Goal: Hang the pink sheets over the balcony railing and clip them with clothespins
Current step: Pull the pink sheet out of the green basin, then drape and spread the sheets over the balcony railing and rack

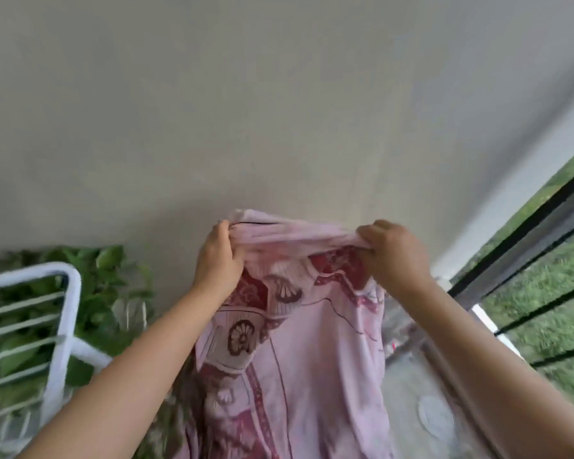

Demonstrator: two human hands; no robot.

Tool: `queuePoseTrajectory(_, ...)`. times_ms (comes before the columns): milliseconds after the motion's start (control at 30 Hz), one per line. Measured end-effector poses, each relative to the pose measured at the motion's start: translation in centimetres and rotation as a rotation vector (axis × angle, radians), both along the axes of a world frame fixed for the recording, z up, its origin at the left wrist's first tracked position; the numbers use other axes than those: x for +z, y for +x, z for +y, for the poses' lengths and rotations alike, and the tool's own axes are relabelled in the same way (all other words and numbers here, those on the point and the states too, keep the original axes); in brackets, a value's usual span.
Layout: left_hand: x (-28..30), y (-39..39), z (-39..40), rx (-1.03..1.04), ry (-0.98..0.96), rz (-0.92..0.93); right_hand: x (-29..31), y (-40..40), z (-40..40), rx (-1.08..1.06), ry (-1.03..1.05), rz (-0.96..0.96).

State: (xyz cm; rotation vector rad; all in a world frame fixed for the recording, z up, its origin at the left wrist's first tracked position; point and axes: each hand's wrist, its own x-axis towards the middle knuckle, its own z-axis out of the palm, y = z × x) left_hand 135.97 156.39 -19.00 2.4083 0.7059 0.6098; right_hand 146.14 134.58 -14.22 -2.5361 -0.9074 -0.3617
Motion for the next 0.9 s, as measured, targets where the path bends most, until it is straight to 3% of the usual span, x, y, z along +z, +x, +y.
queuePoseTrajectory(100,6.6,3.1,-0.4,-0.188,0.448,-0.123,6.8,0.7,-2.8,-0.197,0.162,-0.173)
queuePoseTrajectory(167,10.8,5.7,-1.7,-0.261,0.573,-0.177,10.3,0.3,-5.5,-0.326,0.214,-0.219)
queuePoseTrajectory(567,31.2,14.6,-19.9,-0.685,0.794,-0.814,28.3,-6.4,-21.5,-0.708,0.722,-0.599)
queuePoseTrajectory(767,41.6,17.9,-30.5,-0.973,0.729,-0.981,36.4,-7.7,-30.6,-1.052,0.536,-0.937)
queuePoseTrajectory(833,44.5,19.1,-34.6,-1.016,0.695,-0.967,38.3,-6.6,-33.0,-1.183,0.423,-0.928)
queuePoseTrajectory(900,45.7,20.4,-38.6,-1.119,0.607,-0.817,38.5,-5.3,-35.0,-1.306,0.263,-0.839)
